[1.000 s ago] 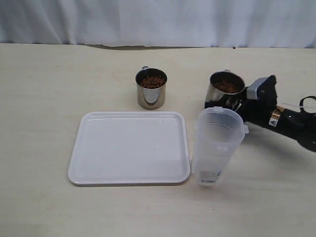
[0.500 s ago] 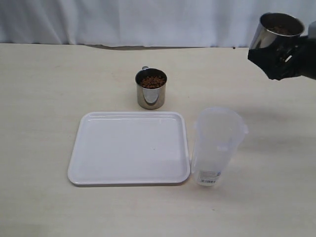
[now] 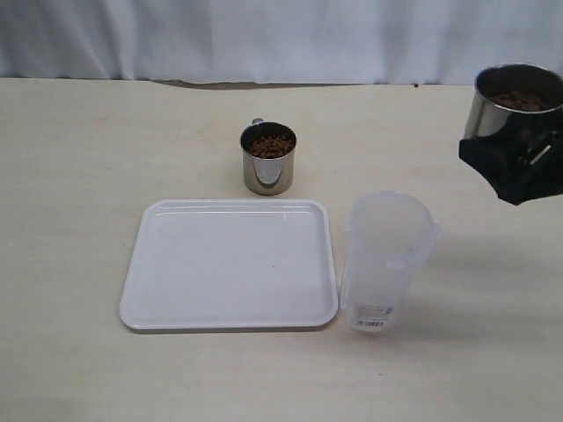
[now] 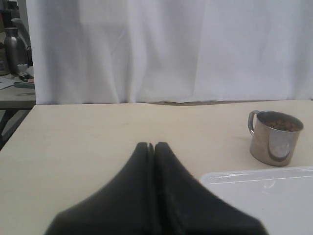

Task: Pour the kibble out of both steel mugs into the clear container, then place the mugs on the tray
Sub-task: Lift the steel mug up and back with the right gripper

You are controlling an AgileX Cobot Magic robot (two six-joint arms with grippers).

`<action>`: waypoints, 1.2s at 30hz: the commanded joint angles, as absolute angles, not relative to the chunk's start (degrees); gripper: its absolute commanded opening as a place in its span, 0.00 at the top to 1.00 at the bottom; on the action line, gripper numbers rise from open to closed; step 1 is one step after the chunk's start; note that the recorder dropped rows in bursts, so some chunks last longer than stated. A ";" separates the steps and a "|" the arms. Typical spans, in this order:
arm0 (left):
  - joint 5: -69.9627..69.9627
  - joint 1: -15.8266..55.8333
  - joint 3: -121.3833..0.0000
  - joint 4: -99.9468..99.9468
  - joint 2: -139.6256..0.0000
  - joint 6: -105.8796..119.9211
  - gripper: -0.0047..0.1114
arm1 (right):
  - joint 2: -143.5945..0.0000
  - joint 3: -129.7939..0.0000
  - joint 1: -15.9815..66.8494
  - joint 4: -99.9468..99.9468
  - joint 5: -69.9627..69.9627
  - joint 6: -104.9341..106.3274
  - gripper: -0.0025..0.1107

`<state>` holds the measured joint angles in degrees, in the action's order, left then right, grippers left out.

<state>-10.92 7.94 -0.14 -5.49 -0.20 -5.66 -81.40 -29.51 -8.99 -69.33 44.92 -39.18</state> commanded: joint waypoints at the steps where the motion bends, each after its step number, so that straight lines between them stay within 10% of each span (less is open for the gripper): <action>1: -10.37 7.69 0.00 -5.32 0.00 -5.37 0.96 | -75.88 -26.26 -9.18 -68.57 42.77 -40.22 0.93; 36: -9.90 7.69 0.00 -5.48 0.00 -5.37 0.96 | -54.20 -24.33 -9.18 -94.79 37.65 -70.23 0.93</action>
<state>-10.92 7.94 -0.14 -5.49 -0.20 -5.66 -54.58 -24.22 -8.99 -95.65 36.72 -69.43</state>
